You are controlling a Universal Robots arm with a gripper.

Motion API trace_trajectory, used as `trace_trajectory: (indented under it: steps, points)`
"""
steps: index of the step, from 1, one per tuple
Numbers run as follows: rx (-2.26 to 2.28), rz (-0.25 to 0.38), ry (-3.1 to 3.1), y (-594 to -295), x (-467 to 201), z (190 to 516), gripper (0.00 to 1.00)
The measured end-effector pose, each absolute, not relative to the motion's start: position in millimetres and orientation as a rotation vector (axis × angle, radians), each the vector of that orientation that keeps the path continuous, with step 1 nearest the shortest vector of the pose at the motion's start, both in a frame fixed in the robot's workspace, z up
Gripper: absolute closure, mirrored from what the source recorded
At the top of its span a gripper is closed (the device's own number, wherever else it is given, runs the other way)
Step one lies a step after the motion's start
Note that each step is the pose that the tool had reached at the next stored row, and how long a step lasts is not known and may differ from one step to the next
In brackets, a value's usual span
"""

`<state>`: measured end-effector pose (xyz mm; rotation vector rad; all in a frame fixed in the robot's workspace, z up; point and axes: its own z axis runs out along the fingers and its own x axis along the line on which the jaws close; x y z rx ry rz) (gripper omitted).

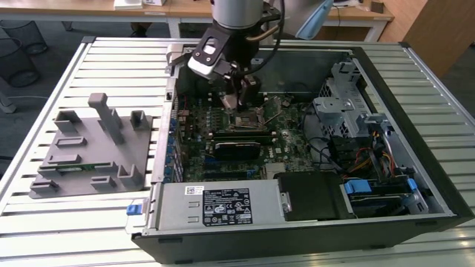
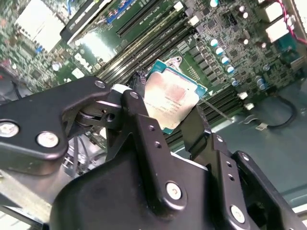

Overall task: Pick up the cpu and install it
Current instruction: 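Place the cpu into insertion slot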

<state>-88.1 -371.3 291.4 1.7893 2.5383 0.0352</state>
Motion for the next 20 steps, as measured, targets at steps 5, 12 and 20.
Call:
trace_trajectory:
  steps: [5,12,20]
  points:
    - [1.905,0.033,2.451,-371,-88,289,0.46]
    - [1.969,0.031,2.399,-369,-88,286,0.46]
    - [2.069,0.028,2.313,-367,-87,278,0.46]
